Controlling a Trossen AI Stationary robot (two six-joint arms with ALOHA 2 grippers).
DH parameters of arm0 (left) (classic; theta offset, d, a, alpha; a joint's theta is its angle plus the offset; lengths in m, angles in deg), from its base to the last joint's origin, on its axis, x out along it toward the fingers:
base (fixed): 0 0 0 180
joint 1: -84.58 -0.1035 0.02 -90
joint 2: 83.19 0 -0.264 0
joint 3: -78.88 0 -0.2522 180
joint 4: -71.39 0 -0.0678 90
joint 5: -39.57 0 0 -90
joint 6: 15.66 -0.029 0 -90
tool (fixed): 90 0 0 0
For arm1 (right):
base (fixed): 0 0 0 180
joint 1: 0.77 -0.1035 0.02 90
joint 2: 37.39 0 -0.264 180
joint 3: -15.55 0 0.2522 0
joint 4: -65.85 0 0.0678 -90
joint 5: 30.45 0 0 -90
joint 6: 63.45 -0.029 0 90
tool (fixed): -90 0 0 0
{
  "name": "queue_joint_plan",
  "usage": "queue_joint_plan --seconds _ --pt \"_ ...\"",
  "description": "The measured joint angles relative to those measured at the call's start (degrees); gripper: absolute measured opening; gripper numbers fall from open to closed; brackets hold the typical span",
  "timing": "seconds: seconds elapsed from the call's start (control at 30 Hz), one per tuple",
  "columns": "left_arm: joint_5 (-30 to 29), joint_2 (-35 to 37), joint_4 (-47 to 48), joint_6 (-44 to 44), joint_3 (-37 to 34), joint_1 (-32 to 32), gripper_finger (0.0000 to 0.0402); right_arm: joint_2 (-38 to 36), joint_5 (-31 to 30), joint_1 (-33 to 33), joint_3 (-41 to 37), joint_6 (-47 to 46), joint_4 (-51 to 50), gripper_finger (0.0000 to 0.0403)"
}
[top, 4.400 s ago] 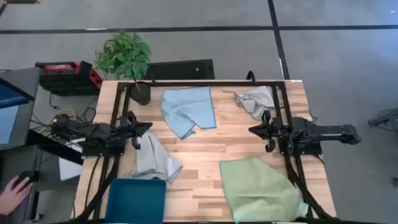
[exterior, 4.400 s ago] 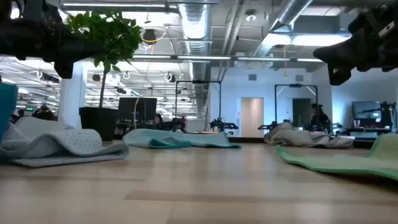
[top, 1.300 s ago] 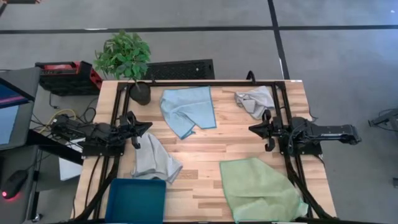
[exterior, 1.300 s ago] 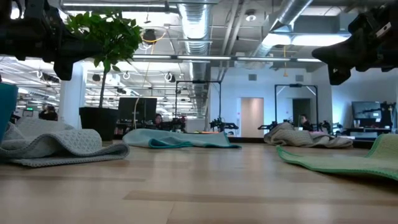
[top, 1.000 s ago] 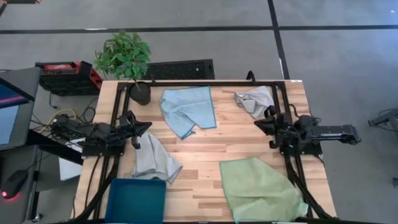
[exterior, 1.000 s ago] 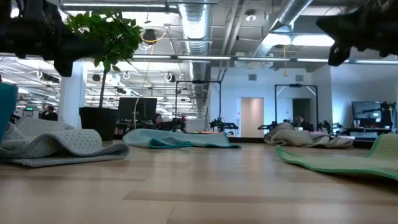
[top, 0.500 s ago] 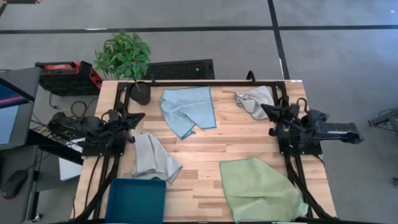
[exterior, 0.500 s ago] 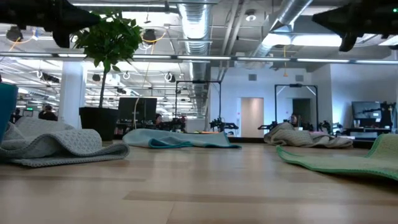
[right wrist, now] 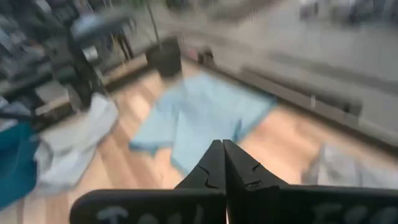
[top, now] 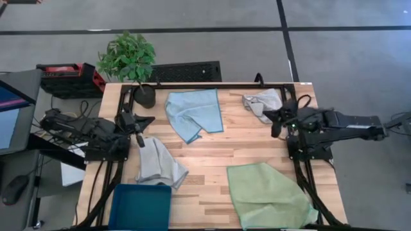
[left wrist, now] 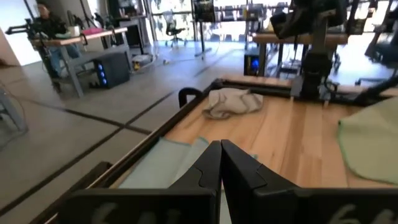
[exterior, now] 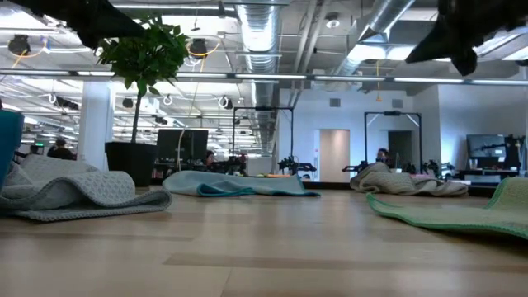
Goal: Fold microfiber towels
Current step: Fold the gray microfiber towel
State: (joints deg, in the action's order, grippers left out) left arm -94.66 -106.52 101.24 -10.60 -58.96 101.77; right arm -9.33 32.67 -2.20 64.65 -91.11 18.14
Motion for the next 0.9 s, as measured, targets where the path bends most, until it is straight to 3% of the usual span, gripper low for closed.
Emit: queue_joint_plan --seconds 0.3,0.43,0.9 --pt "0.00 -1.12 -0.02 -1.23 1.20 0.00 0.0000 7.45 3.35 0.09 4.36 -25.03 -9.87 0.0009" --pt "0.01 -1.12 -0.03 -1.29 1.19 0.00 0.0000 8.55 3.49 1.64 4.36 -32.03 -11.74 0.0031" --pt "0.02 -1.12 -0.04 -1.40 1.20 0.00 0.0000 13.48 8.60 18.19 4.36 -36.72 -11.76 0.0155"
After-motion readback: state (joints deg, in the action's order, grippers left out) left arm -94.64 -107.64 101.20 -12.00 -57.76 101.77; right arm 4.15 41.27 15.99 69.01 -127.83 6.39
